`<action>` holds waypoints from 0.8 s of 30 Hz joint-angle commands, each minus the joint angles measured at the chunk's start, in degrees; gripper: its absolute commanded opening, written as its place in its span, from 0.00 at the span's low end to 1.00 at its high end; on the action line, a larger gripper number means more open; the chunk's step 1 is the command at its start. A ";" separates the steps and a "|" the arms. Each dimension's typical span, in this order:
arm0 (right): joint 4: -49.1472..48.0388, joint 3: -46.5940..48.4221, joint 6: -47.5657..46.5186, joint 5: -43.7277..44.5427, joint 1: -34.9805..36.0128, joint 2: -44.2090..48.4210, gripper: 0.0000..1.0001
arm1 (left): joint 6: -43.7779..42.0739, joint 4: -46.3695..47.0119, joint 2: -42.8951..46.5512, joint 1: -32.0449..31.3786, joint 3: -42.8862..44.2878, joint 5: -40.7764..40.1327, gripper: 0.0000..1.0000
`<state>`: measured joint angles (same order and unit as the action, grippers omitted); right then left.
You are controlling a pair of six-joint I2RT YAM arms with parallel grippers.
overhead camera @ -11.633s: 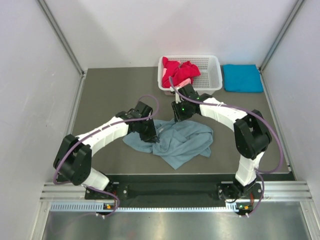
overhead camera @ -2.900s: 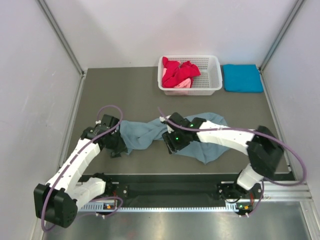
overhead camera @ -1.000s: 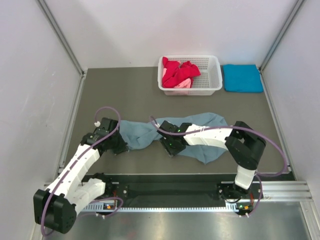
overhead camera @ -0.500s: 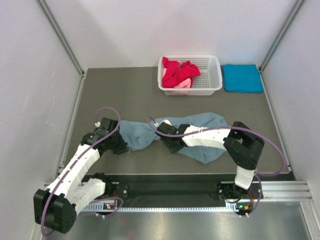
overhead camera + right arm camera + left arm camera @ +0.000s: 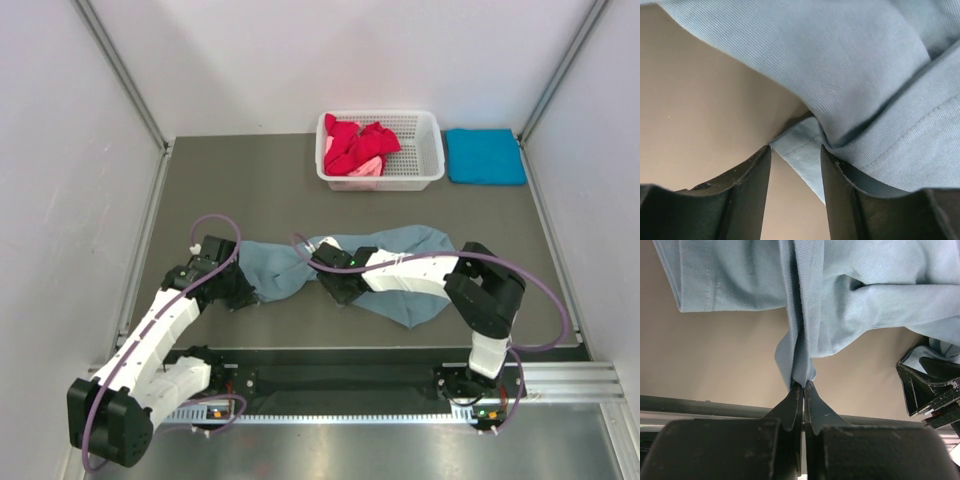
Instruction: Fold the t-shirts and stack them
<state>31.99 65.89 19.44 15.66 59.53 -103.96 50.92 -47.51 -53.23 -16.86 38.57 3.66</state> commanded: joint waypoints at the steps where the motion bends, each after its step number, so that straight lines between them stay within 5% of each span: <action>1: -2.01 2.23 -0.98 -1.77 0.50 -2.91 0.46 | -0.47 -0.66 0.67 -0.01 0.63 0.56 0.00; 12: -3.60 -2.69 0.07 -1.34 -1.25 -0.63 0.03 | -0.99 -1.62 1.55 -0.01 0.99 -0.23 0.00; 24: 5.88 -1.56 2.53 3.66 -1.87 18.25 0.00 | -2.92 -4.00 2.17 -0.01 8.00 -2.25 0.00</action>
<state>33.30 61.91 20.29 15.57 58.33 -95.35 49.98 -50.37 -52.49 -16.86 40.82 3.14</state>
